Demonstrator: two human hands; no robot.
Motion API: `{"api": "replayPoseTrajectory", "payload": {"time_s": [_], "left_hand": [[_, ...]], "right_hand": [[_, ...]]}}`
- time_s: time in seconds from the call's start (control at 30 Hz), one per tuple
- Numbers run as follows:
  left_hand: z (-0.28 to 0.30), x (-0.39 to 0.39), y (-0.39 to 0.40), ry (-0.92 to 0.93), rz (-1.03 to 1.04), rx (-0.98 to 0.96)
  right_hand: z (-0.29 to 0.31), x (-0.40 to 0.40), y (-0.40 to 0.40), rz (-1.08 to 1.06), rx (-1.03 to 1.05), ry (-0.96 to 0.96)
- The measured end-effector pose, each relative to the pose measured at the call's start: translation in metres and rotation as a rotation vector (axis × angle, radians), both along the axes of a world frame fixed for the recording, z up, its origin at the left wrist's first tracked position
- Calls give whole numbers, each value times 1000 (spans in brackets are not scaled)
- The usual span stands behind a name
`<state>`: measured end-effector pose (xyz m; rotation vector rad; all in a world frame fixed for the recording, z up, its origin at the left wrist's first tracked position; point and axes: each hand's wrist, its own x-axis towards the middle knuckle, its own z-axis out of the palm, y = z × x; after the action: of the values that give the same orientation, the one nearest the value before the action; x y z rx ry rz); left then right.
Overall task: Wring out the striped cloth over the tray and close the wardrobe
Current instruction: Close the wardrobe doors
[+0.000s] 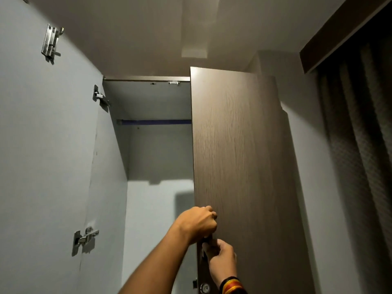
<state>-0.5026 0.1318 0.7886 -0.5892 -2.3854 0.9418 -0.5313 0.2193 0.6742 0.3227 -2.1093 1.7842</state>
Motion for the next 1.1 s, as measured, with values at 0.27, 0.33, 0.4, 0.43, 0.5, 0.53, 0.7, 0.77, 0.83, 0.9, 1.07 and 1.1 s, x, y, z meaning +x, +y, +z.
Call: {"api": "replayPoseTrajectory", "payload": {"time_s": [0.27, 0.33, 0.4, 0.43, 0.5, 0.53, 0.7, 0.77, 0.83, 0.9, 1.07, 1.1], "left_hand": [[-2, -33, -14, 6, 28, 6], [0, -36, -17, -2, 23, -3], [1, -38, -19, -5, 11, -3], [0, -39, -20, 2, 4, -1], [-1, -40, -21, 26, 13, -23], [-3, -40, -21, 29, 21, -23], [-17, -36, -20, 144, 19, 92], [-35, -34, -24, 235, 48, 150], [-59, -31, -27, 322, 101, 252], [-79, -18, -34, 405, 122, 373], [-92, 26, -52, 550, 129, 675], [-91, 38, -56, 584, 141, 732]], "right_hand": [[-3, -33, -24, -67, -14, -20], [-6, -37, -28, -87, -27, -10], [-12, -43, -32, -125, -20, 13], [-15, -44, -32, -132, -16, 24], [-15, -44, -31, -133, -9, 48], [-15, -43, -31, -138, -1, 44], [-7, -33, -25, -168, 57, 122], [-8, -28, -20, -210, 186, 265], [-12, -29, -12, -285, 384, 416], [-10, -22, -3, -349, 601, 553], [23, 3, 17, -393, 966, 862], [33, 14, 16, -387, 988, 918]]}}
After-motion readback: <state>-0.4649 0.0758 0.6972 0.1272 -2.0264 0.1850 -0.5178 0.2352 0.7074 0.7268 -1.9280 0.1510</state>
